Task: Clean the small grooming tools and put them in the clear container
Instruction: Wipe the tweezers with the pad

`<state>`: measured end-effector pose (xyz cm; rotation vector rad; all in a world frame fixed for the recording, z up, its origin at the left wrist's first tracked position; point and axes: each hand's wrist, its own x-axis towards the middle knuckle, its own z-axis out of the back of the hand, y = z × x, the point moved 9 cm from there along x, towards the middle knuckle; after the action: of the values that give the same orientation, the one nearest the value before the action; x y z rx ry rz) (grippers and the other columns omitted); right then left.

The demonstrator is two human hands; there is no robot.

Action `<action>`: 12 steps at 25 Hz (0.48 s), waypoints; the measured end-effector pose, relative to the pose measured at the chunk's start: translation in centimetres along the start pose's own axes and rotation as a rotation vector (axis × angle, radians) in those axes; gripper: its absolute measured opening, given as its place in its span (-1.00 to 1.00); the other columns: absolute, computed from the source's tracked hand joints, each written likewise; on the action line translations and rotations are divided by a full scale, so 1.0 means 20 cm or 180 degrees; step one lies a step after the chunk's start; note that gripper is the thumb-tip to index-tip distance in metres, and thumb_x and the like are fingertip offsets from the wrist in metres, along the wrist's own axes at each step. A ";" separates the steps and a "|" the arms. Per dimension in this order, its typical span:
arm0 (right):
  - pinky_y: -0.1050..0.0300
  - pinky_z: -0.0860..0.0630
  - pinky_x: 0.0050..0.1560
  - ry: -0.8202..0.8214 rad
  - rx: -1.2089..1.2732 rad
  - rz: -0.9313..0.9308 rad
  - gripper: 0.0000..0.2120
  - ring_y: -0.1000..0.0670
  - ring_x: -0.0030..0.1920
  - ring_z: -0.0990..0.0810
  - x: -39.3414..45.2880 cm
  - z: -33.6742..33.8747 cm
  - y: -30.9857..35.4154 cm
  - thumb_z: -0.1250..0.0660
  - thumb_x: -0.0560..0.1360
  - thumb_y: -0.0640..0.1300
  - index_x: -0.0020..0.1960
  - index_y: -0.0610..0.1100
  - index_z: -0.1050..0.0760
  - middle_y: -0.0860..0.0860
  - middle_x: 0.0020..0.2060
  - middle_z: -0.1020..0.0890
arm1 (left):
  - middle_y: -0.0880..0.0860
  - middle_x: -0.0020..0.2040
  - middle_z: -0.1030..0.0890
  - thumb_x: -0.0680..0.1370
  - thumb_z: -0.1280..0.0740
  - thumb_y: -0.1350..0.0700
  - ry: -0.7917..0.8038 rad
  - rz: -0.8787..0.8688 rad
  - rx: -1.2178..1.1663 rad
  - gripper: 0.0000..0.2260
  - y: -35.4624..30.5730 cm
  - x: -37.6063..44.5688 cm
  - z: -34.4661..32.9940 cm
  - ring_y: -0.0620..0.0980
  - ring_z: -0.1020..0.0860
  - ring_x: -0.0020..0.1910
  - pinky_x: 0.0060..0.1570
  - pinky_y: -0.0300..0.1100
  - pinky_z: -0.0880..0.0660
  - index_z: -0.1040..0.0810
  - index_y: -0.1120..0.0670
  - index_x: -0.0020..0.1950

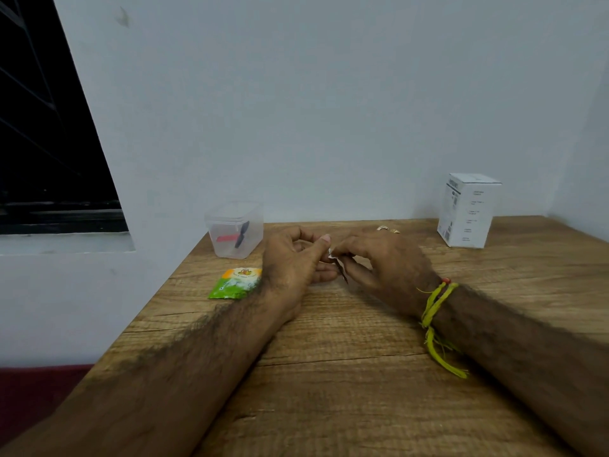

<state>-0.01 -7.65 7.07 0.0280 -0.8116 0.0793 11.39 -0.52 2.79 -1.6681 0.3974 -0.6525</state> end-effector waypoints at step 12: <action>0.04 -0.54 -0.13 0.0201 -0.0072 -0.0016 -0.83 -0.02 -0.16 -0.63 -0.02 -0.05 0.00 -0.30 0.49 -0.09 0.03 0.00 -0.63 0.10 -0.12 -0.70 | 0.15 -0.32 -0.62 0.58 -0.41 0.25 -0.0216 -0.0055 -0.0019 -0.83 0.00 0.01 0.03 -0.05 -0.61 -0.49 -0.46 -0.23 -0.59 -0.54 0.36 0.05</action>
<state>0.42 -7.67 6.22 0.0063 -0.7492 0.0660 11.94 -0.27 2.78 -1.6961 0.3369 -0.6061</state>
